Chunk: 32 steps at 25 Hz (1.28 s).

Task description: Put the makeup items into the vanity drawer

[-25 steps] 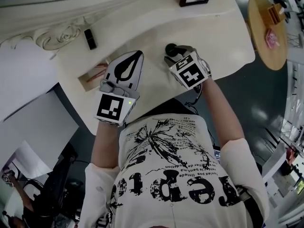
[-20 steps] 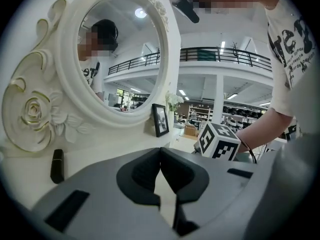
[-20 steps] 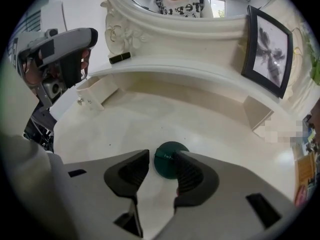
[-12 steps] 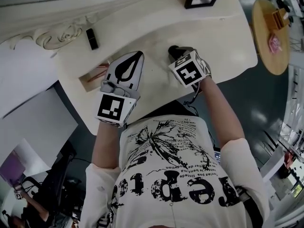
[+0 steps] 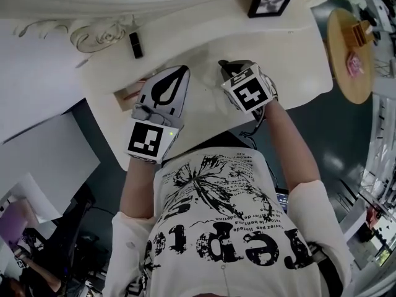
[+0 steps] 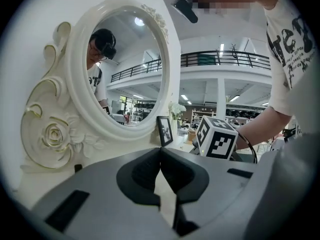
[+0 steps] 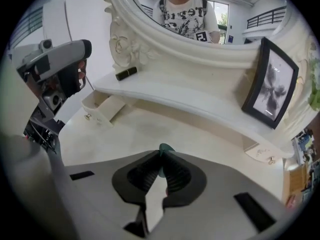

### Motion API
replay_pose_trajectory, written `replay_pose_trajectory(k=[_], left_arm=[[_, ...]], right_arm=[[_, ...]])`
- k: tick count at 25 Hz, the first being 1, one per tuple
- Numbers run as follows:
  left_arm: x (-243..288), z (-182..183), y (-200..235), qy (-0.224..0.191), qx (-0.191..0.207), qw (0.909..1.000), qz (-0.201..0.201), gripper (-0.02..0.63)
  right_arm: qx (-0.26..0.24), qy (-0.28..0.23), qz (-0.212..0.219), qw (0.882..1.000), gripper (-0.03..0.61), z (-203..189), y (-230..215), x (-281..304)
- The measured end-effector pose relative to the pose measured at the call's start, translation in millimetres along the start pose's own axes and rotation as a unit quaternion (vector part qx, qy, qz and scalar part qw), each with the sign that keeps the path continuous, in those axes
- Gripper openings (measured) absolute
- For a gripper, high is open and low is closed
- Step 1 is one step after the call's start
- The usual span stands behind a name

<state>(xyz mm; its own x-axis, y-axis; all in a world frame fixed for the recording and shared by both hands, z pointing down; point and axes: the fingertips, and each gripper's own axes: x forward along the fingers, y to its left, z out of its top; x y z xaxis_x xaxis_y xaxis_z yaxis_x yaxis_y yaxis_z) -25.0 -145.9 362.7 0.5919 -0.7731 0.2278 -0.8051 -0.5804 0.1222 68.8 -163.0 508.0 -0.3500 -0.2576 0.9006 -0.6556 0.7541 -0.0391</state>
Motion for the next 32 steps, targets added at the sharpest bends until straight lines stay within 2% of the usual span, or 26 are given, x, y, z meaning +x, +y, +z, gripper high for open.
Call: replay_pose_trajectory(k=[8,13,16,20,24,31,32], left_arm=[[-69,37,25,-0.057,0.009,0.9970,0.052,0.012],[-124,40,45,-0.069,0.015,0.9919,0.106,0.012],[-156,35,60,-0.070,0.008,0.9873,0.143,0.012],[-192,15,77,-0.043,0.006,0.9848,0.168,0.012],[-217,2,88,-0.057,-0.019,0.9759,0.210,0.012],[-238,-23,107,-0.037,-0.041,0.9693,0.240,0.012],[-240,-23,109,-0.041,-0.044,0.9683,0.242,0.012]], right_arm=[[-0.035,-0.044,0.017,0.998,0.035,62,58,-25],[-0.082,-0.074,0.063,0.992,0.035,101,117,-28],[-0.116,-0.079,0.091,0.986,0.037,117,153,-21],[-0.142,-0.074,0.115,0.980,0.038,126,193,-4],[-0.175,-0.059,0.141,0.973,0.040,126,225,21],[-0.193,-0.037,0.156,0.968,0.045,130,245,49],[-0.191,-0.034,0.158,0.968,0.064,130,246,50]])
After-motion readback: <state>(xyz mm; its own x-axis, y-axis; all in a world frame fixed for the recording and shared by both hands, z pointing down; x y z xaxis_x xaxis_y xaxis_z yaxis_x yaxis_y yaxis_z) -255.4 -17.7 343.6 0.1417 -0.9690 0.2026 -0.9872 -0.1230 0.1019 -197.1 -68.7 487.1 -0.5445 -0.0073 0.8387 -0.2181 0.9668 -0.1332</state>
